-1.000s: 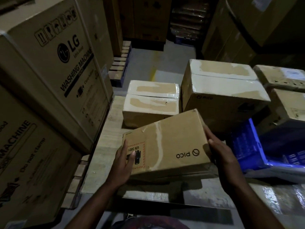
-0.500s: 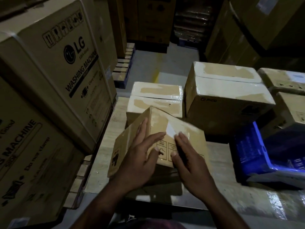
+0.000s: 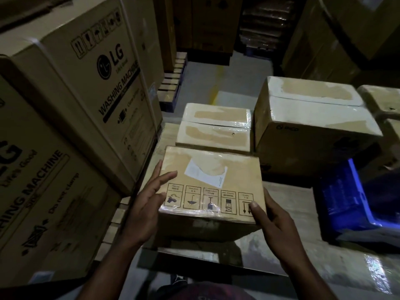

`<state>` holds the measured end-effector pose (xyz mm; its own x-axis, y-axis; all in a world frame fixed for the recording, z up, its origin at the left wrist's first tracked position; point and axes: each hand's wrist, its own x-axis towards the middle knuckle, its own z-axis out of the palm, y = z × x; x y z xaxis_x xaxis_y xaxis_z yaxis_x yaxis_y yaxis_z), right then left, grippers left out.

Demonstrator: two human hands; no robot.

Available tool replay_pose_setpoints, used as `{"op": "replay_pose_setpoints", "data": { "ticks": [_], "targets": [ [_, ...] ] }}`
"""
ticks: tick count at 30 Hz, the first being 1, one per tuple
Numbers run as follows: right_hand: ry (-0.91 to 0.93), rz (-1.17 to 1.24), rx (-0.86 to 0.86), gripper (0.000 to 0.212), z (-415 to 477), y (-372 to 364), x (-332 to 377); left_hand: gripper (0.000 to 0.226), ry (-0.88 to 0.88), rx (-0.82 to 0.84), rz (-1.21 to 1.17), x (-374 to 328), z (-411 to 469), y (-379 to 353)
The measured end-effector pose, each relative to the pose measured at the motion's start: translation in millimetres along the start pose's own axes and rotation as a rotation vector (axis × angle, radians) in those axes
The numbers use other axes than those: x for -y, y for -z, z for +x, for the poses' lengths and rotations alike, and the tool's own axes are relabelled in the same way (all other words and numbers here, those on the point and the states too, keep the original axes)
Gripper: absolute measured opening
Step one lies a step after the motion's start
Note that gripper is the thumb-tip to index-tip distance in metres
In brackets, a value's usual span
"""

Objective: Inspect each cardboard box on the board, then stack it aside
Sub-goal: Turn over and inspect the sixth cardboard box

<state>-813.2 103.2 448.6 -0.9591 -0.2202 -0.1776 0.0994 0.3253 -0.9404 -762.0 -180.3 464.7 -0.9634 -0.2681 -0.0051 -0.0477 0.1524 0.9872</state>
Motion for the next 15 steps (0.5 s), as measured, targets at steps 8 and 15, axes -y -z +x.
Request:
{"op": "replay_pose_setpoints", "data": {
  "ticks": [8,15],
  "targets": [
    [0.003,-0.014,-0.047,0.059,-0.7,6.3,-27.5,0.046,-0.03,-0.055,0.018,30.1,-10.3,-27.5],
    [-0.041,0.328,-0.07,0.088,-7.5,-7.8,-64.7,0.07,-0.045,0.008,-0.207,65.8,-19.4,-20.3]
  ]
}}
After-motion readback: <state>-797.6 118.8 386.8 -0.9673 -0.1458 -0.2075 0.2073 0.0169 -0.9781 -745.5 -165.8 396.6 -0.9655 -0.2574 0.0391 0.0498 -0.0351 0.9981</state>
